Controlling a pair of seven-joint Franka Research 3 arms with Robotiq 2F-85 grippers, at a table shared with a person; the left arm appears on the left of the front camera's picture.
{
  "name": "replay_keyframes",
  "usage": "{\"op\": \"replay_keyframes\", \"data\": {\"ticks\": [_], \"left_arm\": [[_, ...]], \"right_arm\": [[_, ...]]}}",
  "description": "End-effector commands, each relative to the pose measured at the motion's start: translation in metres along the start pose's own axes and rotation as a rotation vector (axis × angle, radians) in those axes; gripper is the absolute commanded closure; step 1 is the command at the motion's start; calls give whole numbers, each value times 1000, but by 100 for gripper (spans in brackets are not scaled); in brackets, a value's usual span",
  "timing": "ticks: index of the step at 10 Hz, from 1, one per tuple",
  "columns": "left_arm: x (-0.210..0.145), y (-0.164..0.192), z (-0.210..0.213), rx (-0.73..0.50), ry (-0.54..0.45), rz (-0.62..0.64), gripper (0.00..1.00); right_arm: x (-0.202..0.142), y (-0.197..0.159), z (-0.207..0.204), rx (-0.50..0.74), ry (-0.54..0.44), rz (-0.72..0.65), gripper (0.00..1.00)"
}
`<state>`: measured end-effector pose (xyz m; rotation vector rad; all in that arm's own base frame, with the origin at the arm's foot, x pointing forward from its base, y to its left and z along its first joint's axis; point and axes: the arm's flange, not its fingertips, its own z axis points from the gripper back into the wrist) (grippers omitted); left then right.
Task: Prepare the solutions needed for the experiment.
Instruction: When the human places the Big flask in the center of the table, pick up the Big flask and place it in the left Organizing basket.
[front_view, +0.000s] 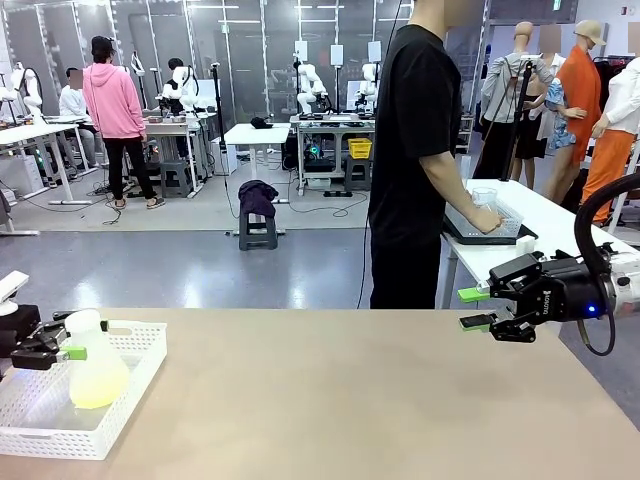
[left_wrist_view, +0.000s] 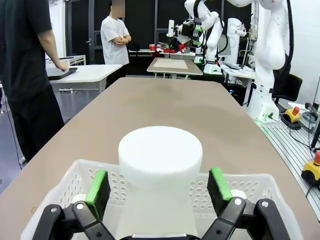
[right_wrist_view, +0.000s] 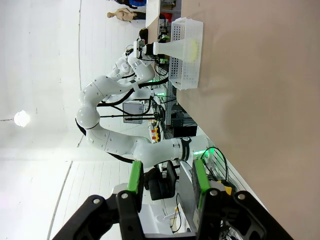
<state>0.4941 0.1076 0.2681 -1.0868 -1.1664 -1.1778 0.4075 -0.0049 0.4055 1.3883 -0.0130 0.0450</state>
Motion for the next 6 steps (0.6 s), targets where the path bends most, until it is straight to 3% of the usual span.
{"op": "replay_keyframes", "data": {"ticks": [1,6], "left_arm": [[1,0,-2,-3,0,-6,0],[1,0,-2,-3,0,-6,0]], "right_arm": [[-1,0,0,1,1,13,50],[-1,0,0,1,1,13,50]]}}
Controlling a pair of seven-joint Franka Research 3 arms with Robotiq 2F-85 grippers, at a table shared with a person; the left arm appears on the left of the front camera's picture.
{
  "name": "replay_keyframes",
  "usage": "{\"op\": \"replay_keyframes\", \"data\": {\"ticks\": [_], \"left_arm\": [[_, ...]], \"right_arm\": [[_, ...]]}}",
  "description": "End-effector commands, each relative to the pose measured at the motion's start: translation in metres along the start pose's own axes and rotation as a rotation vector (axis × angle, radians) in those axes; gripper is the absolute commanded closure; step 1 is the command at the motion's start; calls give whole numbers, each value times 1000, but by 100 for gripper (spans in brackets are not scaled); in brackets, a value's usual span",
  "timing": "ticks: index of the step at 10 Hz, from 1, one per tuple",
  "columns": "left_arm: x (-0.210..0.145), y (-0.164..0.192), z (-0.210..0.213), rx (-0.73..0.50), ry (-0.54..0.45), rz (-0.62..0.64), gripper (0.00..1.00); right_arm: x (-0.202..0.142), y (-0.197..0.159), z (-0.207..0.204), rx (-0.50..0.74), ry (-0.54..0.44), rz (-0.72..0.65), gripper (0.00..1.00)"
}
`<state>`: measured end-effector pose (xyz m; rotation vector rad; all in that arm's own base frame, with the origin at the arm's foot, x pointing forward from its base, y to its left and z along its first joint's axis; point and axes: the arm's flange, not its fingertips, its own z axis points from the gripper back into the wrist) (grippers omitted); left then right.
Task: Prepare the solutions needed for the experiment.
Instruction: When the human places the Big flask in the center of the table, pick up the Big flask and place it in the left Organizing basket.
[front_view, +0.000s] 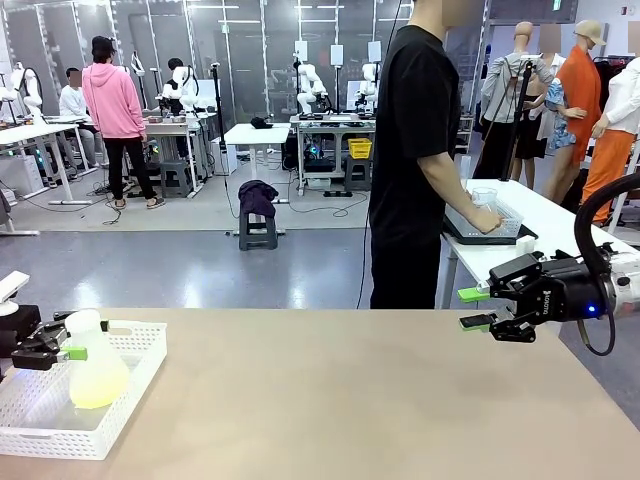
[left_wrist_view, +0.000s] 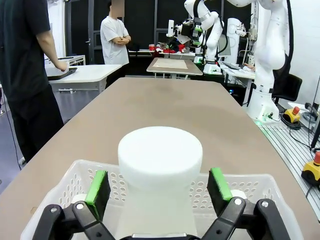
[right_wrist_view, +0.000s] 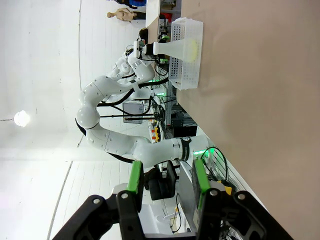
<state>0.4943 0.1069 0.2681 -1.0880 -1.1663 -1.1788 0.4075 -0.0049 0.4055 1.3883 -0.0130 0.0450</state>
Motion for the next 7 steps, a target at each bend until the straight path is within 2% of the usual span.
{"op": "replay_keyframes", "data": {"ticks": [1,4,7], "left_arm": [[1,0,-1,-2,1,-5,0],[5,-2,9,1,4,-8,0],[17,-19,63,85,0,6,0]], "right_arm": [[-1,0,0,1,1,13,50],[-1,0,0,1,1,13,50],[-1,0,0,1,1,13,50]]}}
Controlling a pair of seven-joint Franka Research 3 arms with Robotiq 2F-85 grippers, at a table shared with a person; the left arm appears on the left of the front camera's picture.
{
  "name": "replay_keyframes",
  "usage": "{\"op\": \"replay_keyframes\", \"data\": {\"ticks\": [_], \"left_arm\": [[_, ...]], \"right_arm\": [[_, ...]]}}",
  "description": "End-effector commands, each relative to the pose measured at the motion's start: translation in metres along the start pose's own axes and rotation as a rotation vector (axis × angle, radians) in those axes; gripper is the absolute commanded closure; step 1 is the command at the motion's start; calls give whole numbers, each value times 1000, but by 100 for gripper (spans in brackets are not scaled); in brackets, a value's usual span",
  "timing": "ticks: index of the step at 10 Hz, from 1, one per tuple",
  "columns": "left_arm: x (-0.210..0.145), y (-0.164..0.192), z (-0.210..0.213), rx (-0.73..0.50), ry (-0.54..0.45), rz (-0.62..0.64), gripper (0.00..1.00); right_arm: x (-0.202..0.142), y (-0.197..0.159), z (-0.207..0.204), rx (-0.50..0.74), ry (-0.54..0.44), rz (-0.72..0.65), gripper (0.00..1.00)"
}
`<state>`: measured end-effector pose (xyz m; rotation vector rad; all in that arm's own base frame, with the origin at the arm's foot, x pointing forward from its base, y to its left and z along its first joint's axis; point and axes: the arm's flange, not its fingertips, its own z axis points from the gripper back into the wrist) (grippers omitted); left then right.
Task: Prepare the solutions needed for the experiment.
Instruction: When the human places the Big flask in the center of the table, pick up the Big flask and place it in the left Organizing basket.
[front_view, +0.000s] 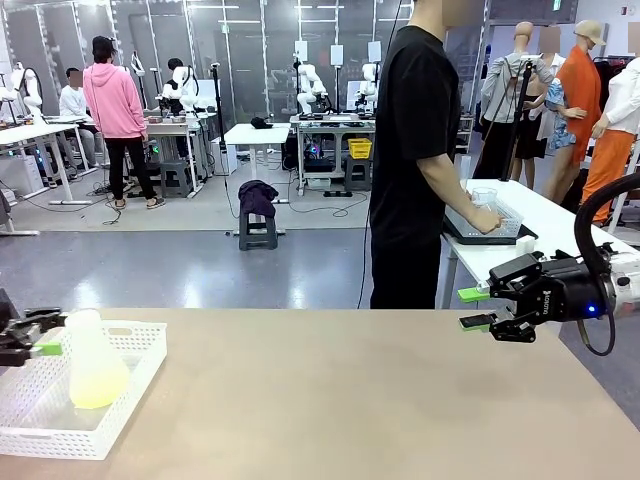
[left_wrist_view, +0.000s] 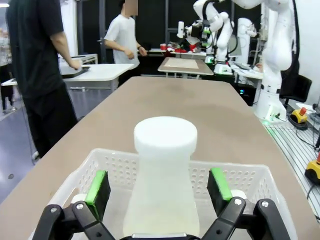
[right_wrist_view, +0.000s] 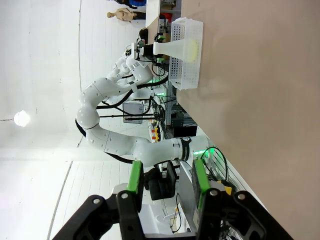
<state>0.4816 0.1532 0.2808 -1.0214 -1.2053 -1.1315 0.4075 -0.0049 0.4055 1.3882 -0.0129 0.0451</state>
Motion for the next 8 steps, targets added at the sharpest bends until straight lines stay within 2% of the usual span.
{"op": "replay_keyframes", "data": {"ticks": [1,3,4,6,8], "left_arm": [[12,-13,30,36,-13,25,0],[35,-28,40,49,-13,103,0],[59,-43,35,0,-41,205,0],[95,-60,21,19,-6,392,0],[123,-70,11,77,73,671,0]], "right_arm": [[-1,0,0,2,0,13,50],[-1,0,0,2,0,13,50],[-1,0,0,2,0,13,50],[-1,0,0,2,0,13,50],[-1,0,0,2,0,13,50]]}}
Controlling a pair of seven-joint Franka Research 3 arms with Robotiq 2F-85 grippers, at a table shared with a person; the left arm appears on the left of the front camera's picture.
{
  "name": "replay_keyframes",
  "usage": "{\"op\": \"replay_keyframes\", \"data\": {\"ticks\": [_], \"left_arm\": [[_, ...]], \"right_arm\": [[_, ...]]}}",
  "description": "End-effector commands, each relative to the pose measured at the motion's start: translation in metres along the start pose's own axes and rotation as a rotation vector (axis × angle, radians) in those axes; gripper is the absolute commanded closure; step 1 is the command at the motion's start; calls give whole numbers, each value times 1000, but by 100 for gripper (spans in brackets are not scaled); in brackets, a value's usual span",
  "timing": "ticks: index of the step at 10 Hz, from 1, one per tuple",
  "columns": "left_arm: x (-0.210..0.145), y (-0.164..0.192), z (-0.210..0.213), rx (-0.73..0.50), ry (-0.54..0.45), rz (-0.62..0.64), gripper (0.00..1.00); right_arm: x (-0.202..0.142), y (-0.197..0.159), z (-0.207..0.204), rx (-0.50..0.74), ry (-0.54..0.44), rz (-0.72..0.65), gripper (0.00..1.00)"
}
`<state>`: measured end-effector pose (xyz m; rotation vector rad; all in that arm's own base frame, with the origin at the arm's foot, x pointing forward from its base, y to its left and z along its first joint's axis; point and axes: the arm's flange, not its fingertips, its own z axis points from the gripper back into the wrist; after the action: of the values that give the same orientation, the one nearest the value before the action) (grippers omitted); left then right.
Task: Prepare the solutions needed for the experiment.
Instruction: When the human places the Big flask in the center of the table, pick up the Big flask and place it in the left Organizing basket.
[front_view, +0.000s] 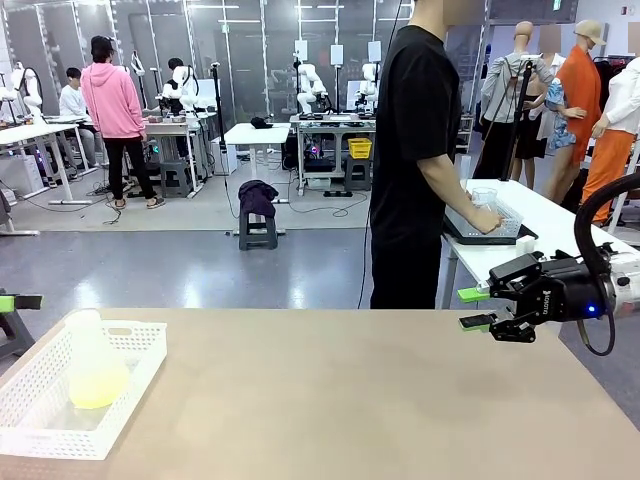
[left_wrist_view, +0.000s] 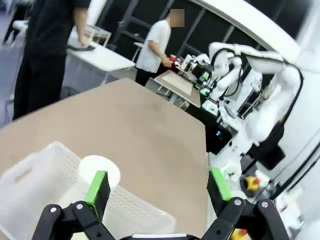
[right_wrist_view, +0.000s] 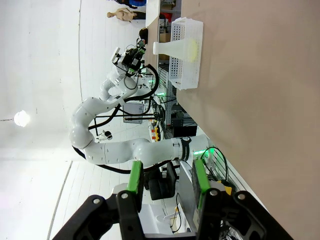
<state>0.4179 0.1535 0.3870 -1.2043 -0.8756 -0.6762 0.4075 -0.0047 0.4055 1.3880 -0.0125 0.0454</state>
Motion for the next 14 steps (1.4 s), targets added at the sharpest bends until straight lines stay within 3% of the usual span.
{"op": "replay_keyframes", "data": {"ticks": [1,3,6,8,9,14], "left_arm": [[20,-24,-11,21,61,226,0],[31,-36,-13,-55,90,516,0],[40,-30,-7,-184,-45,774,0],[38,-26,-6,-188,-68,823,0],[38,-27,-5,-205,-32,810,0],[29,-28,-9,-184,-38,796,0]], "right_arm": [[-1,0,0,2,0,13,50],[-1,0,0,2,0,13,50],[-1,0,0,2,0,13,50],[-1,0,0,2,0,13,50],[-1,0,0,2,0,13,50],[-1,0,0,2,0,13,50]]}}
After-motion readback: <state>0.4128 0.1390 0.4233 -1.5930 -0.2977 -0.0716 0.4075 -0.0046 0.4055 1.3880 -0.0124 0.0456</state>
